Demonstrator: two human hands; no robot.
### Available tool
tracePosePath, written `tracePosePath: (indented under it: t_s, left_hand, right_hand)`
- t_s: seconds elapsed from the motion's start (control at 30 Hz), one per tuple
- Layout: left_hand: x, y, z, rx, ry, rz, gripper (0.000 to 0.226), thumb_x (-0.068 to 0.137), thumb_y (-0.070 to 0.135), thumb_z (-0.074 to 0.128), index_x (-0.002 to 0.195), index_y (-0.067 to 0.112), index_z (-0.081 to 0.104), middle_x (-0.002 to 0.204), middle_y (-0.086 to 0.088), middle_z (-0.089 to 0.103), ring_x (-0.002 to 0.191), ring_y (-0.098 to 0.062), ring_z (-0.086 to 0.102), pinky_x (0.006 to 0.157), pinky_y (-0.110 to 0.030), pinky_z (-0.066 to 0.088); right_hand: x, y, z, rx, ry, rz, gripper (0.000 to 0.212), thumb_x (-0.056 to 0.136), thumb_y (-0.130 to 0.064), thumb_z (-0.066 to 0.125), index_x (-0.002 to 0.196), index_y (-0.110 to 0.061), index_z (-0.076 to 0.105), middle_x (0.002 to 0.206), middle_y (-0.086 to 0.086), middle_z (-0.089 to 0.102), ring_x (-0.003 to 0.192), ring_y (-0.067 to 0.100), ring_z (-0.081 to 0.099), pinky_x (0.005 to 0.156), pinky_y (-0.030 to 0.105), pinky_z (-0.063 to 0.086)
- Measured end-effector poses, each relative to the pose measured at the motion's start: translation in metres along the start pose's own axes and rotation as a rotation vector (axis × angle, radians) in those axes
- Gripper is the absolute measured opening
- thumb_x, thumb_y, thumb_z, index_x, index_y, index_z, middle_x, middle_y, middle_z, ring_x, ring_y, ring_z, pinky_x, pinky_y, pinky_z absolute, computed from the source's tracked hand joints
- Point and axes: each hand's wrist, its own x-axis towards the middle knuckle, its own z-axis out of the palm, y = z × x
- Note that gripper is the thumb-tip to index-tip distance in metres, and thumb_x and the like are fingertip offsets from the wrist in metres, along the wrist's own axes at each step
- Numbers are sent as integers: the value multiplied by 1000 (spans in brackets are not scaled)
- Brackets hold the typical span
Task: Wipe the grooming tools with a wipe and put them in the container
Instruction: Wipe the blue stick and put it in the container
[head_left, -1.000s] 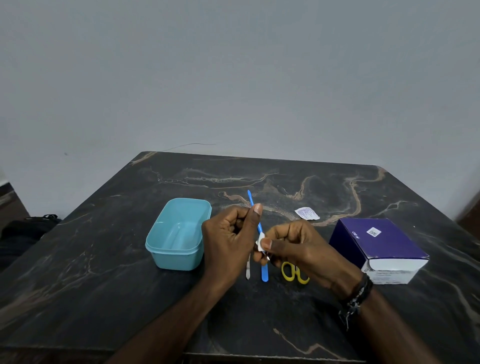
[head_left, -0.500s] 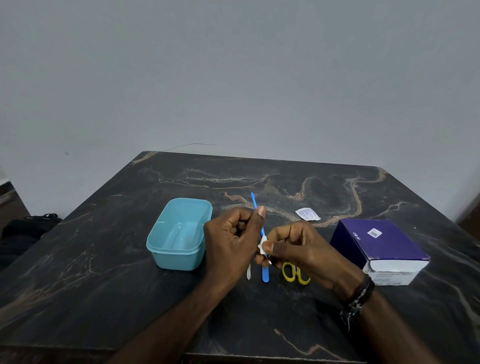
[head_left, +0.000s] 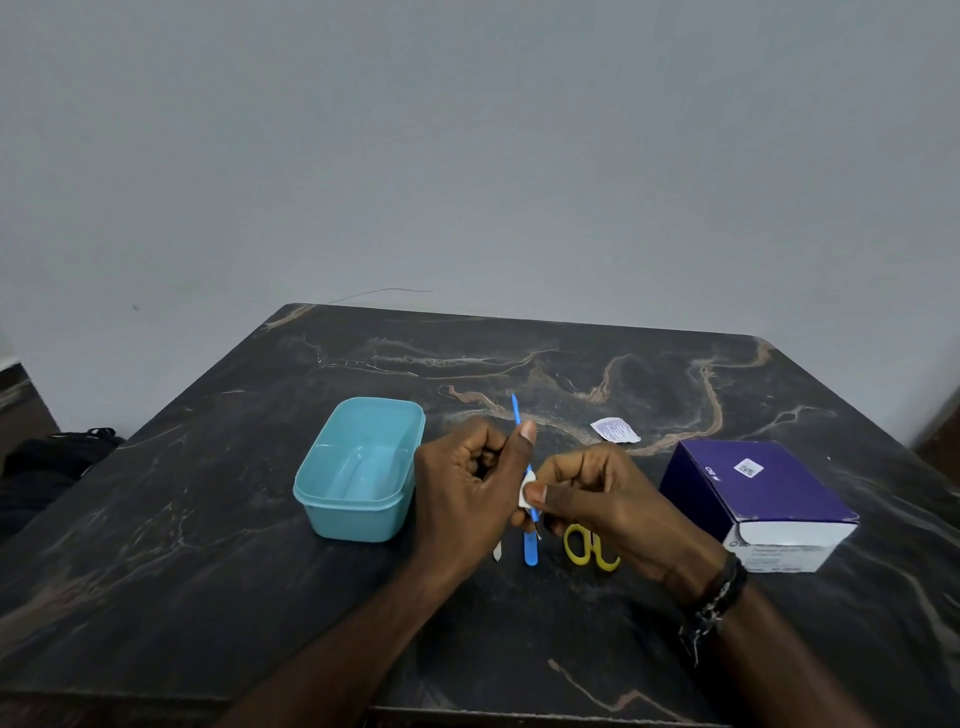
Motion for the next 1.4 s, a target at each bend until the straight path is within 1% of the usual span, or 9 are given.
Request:
tracePosePath:
  t_s: [0.27, 0.4, 0.53, 0.63, 0.73, 0.97, 1.1, 1.23, 1.4]
  left_hand:
    - [1, 8, -2, -140, -85, -102, 16, 91, 30, 62, 80, 21, 70, 62, 6, 67, 57, -6, 64, 54, -22, 50]
    - [-2, 5, 0, -125, -126, -171, 19, 79, 42, 72, 82, 23, 69, 72, 0, 71, 57, -23, 66, 51, -43, 55]
    - [-5, 4, 6, -139, -213, -217, 11, 77, 16, 79, 84, 16, 70, 71, -4, 72, 59, -18, 69, 55, -34, 58]
    - [-6, 4, 5, -141, -247, -204, 16, 80, 5, 75, 88, 18, 71, 71, -1, 73, 58, -15, 69, 55, -20, 54]
    - [-6, 2, 4, -117, -272, -170, 11, 83, 4, 71, 90, 13, 73, 68, -3, 72, 54, -15, 67, 54, -23, 54]
    - [-7, 0, 3, -7, -318, -91, 3, 85, 15, 71, 83, 18, 73, 65, -2, 70, 53, -15, 65, 52, -34, 57]
    - [-6, -1, 3, 9, -281, -73, 12, 86, 15, 70, 78, 24, 71, 62, 2, 69, 52, -12, 64, 51, -37, 53]
    - [-3, 1, 2, -8, -257, -74, 22, 87, 12, 69, 74, 29, 69, 59, 11, 67, 50, -7, 61, 50, -32, 53]
    - [-6, -3, 3, 11, -308, -59, 11, 85, 18, 68, 75, 16, 69, 60, -5, 65, 53, -26, 61, 49, -45, 50]
  right_hand:
    - [4, 0, 1, 123, 264, -97, 15, 85, -23, 68, 81, -11, 74, 85, 10, 74, 74, 14, 61, 60, 23, 43]
    - [7, 1, -2, 231, 453, -130, 18, 80, -22, 62, 85, -10, 74, 94, 10, 75, 85, 20, 63, 67, 30, 43]
    - [8, 4, -2, 224, 462, -138, 18, 81, -25, 63, 88, -12, 75, 107, 12, 73, 97, 28, 64, 81, 45, 48]
    - [8, 5, 0, 213, 396, -150, 20, 80, -33, 72, 88, -16, 77, 106, 17, 72, 88, 23, 67, 79, 39, 55]
    - [8, 6, 1, 208, 371, -168, 33, 71, -44, 79, 88, -16, 77, 101, 21, 71, 76, 16, 65, 69, 27, 55]
    - [10, 8, -5, 210, 490, -229, 51, 56, -61, 81, 86, -20, 77, 102, 9, 74, 89, 19, 66, 71, 34, 53]
    - [9, 8, -4, 174, 425, -187, 42, 67, -54, 78, 90, -18, 77, 101, 10, 74, 87, 18, 65, 69, 29, 50]
    - [9, 9, -2, 136, 379, -130, 13, 82, -25, 71, 87, -16, 78, 94, 14, 74, 73, 13, 60, 65, 24, 46]
    - [9, 4, -7, 270, 510, -171, 17, 78, -23, 67, 86, -10, 75, 96, 8, 75, 88, 17, 61, 66, 25, 47]
